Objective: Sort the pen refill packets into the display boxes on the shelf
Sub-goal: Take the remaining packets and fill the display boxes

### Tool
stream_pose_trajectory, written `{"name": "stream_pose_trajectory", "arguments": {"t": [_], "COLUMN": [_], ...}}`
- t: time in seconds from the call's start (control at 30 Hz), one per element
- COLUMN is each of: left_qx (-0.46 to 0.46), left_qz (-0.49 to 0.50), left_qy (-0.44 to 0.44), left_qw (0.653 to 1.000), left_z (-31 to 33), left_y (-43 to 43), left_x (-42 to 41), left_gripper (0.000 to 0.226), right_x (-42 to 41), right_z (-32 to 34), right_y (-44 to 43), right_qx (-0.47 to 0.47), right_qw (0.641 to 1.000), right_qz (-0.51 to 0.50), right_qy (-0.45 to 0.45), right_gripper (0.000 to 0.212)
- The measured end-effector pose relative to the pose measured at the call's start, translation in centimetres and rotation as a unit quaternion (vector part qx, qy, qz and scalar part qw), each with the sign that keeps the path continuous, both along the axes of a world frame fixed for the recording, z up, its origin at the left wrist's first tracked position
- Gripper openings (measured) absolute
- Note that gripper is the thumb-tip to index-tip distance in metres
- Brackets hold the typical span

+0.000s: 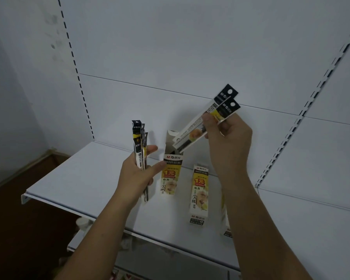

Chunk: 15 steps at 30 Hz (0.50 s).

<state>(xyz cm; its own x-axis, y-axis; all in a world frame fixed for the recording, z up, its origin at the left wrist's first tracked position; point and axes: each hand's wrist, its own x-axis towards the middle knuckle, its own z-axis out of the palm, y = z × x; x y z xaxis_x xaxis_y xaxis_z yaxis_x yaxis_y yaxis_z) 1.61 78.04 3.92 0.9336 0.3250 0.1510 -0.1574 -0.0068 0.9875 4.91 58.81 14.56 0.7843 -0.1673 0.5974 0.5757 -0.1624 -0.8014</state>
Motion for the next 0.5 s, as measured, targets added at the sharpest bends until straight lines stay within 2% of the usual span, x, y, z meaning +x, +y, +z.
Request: {"name": "stream_pose_trajectory", "arguments": {"t": [0.17,0.37,0.5], "left_qx": [-0.010,-0.005,0.006], "left_qz": [-0.050,-0.051,-0.052], "left_qy": [0.004,0.015,0.014], "left_qw": [0.999,0.999,0.999], "left_z": [-0.4,-0.8,-0.9], "left_y": [-0.5,-0.7,-0.8], "left_x": [0.9,1.3,1.4], "left_gripper": [0.056,0.051,0.050], "right_x": [1.2,1.5,2.3], "right_z": [-0.7,-1.5,-2.5], "right_y": [1.2,1.9,2.3], "right_qx": [-0.031,-0.082,-0.157], "right_qw": [0.999,0.995,0.985], "right_qz": [0.027,0.061,0.068], "right_qy": [-0.005,-0.004,0.021], "right_gripper": [0.005,0.005,0.006]}}
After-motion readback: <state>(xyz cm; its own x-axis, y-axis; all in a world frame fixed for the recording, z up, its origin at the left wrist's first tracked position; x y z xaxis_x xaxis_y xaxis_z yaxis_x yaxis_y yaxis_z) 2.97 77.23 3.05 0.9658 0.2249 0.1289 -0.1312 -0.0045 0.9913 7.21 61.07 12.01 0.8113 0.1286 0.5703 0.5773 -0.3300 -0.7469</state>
